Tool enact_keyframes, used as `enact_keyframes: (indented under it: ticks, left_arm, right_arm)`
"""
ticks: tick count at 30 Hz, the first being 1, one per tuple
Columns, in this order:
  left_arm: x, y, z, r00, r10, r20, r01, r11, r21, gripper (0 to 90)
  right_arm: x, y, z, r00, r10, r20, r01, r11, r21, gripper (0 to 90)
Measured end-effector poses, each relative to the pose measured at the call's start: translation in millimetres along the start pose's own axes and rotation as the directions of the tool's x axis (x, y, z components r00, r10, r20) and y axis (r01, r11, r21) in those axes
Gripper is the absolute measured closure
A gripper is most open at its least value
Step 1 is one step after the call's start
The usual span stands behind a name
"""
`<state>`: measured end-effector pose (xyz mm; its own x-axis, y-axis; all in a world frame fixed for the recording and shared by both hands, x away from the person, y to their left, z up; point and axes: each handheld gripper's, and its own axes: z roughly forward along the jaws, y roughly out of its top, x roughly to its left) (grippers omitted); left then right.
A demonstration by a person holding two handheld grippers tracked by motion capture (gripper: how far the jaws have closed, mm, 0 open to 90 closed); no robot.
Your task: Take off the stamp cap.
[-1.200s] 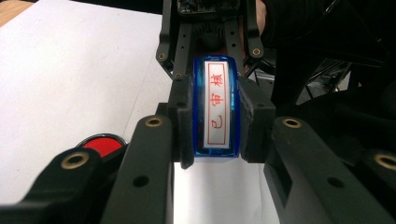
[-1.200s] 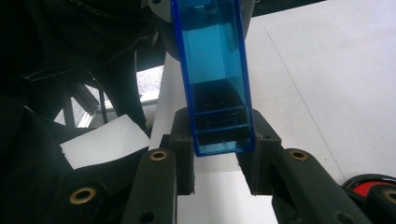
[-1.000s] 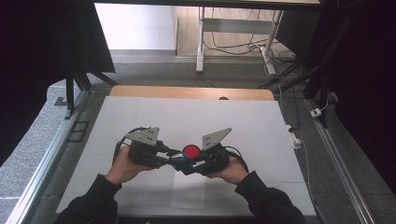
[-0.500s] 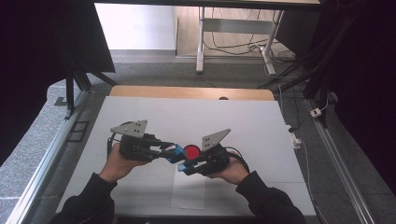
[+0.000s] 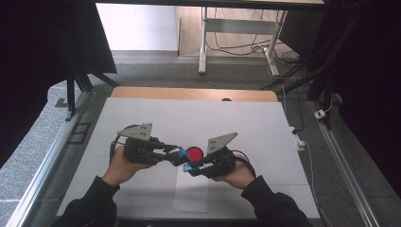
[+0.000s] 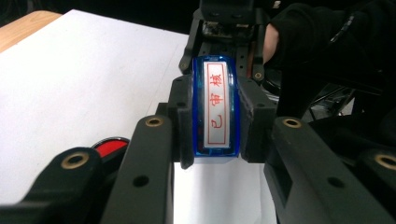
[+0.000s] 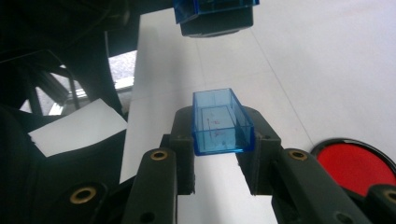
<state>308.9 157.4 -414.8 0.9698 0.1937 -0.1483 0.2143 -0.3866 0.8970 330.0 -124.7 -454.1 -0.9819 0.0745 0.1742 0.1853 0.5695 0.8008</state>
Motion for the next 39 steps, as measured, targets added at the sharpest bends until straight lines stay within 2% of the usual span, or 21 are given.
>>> enact_keyframes:
  ticks: [7, 11, 15, 22, 30, 39]
  left_arm:
    - [-1.2, -1.4, 2.3, 0.9998, -0.009, -0.015, 0.009, 0.9998, 0.015, 70.4]
    - [-2.3, -2.3, 4.9, 0.9997, -0.011, -0.021, 0.012, 0.9996, 0.027, 70.4]
    - [-4.0, -2.3, 7.1, 0.9996, -0.005, -0.029, 0.006, 0.9992, 0.041, 70.4]
    - [-6.1, -3.0, 9.5, 0.9992, -0.001, -0.041, 0.004, 0.9982, 0.060, 70.3]
    - [-7.6, -4.5, 11.3, 0.9989, -0.003, -0.046, 0.007, 0.9970, 0.077, 70.3]
    - [-8.7, -5.0, 13.3, 0.9986, -0.007, -0.053, 0.012, 0.9968, 0.079, 70.3]
  right_arm:
    - [5.1, -1.1, -12.2, 0.9989, 0.001, 0.046, 0.000, 1.000, -0.017, 68.7]
    - [7.1, -3.2, -19.5, 0.9950, -0.015, 0.098, 0.017, 1.000, -0.017, 68.6]
    - [8.8, -5.4, -23.4, 0.9899, 0.016, 0.141, -0.013, 1.000, -0.022, 68.6]
    - [11.8, -7.2, -34.7, 0.9813, 0.053, 0.185, -0.045, 0.998, -0.045, 68.6]
    - [15.7, -13.3, -48.3, 0.9681, 0.083, 0.236, -0.070, 0.995, -0.065, 68.6]
    - [23.0, -27.2, -72.0, 0.9412, 0.143, 0.306, -0.117, 0.988, -0.104, 68.5]
